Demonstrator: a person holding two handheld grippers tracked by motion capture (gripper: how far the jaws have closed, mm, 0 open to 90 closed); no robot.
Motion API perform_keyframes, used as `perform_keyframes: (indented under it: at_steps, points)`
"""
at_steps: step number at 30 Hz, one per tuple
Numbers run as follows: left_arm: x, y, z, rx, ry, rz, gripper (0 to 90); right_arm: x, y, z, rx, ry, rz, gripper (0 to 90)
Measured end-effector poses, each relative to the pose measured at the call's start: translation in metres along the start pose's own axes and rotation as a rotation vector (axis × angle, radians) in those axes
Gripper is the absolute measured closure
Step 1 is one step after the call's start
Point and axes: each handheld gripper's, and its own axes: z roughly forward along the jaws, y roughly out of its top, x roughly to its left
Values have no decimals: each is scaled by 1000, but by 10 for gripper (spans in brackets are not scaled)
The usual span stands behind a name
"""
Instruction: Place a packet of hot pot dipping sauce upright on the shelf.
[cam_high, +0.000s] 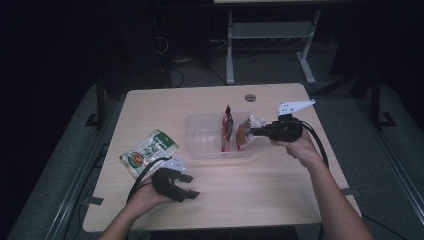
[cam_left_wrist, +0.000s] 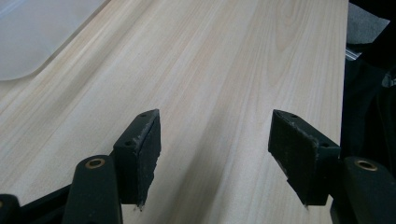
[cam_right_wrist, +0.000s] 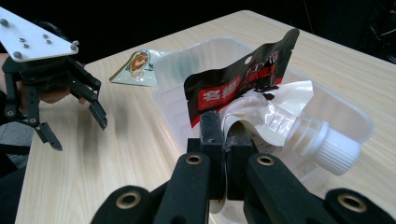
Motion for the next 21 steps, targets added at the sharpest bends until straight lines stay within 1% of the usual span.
perform_keyframes:
  at_steps: [6,7,14,16,21]
  points:
    - [1,-1,0,0,0,-4,341,-1,-2,8,15,-4,15,887]
    - [1,-1,0,3,3,2,341,-2,-2,9,16,-4,16,887]
    - [2,-1,0,-1,1,0,341,-3,-6,19,46,-15,37,885]
    - [2,-1,0,2,1,-1,341,-5,-6,20,39,-10,47,885]
    - [1,-2,0,2,-1,-11,342,-6,-7,21,32,-13,54,878]
